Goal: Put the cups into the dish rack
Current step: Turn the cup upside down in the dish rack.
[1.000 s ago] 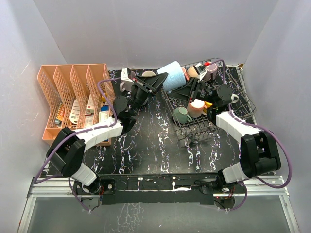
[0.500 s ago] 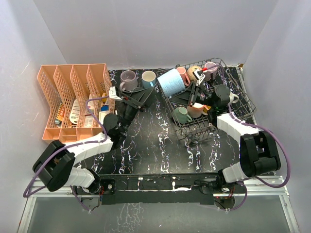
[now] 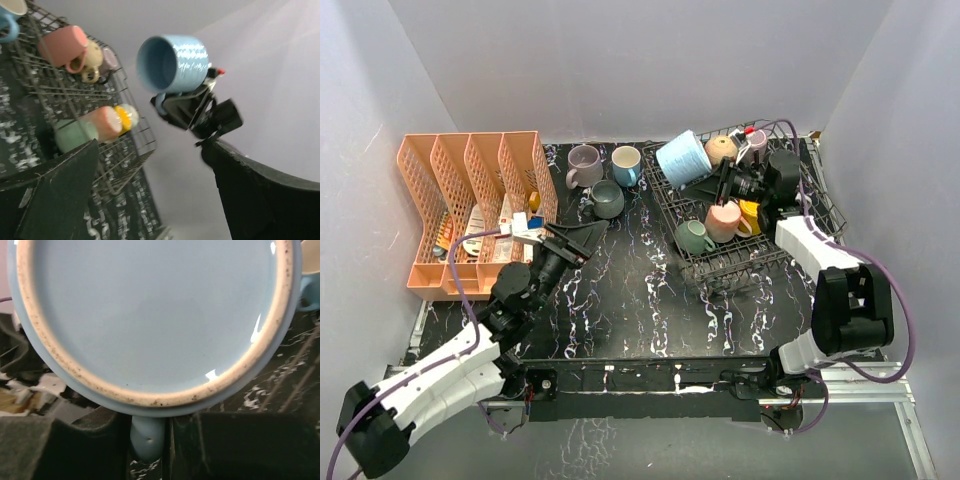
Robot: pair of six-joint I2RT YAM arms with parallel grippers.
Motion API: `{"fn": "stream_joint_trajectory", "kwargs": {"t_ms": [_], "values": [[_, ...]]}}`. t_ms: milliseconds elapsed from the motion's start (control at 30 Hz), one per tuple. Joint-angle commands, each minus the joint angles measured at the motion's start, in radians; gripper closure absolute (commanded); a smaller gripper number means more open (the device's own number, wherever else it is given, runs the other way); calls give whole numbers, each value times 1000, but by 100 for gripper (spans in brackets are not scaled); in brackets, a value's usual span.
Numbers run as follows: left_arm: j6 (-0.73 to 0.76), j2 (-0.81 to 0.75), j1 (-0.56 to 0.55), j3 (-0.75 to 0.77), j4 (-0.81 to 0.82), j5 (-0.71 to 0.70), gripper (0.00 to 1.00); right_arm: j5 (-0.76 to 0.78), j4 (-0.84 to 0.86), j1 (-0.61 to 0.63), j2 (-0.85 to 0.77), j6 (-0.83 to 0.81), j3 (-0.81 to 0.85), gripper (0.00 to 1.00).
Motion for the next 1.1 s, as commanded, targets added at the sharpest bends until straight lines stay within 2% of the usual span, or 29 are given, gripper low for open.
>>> {"fn": "stream_joint_trajectory", "kwargs": {"t_ms": [0, 100, 267, 600, 1067], "values": [[189, -113, 4, 17, -383, -21, 5, 96, -147, -8, 45, -348, 188, 92], [201, -168, 4, 15, -493, -9, 3, 158, -248, -9, 114, -457, 288, 92], [178, -246, 4, -21, -558, 21, 3, 268, -360, -9, 216, -575, 414, 92], [128, -381, 4, -80, -615, 8, 3, 352, -400, -8, 377, -613, 512, 92], [121, -360, 4, -61, -624, 12, 3, 492, -421, 26, 486, -704, 554, 92]]}}
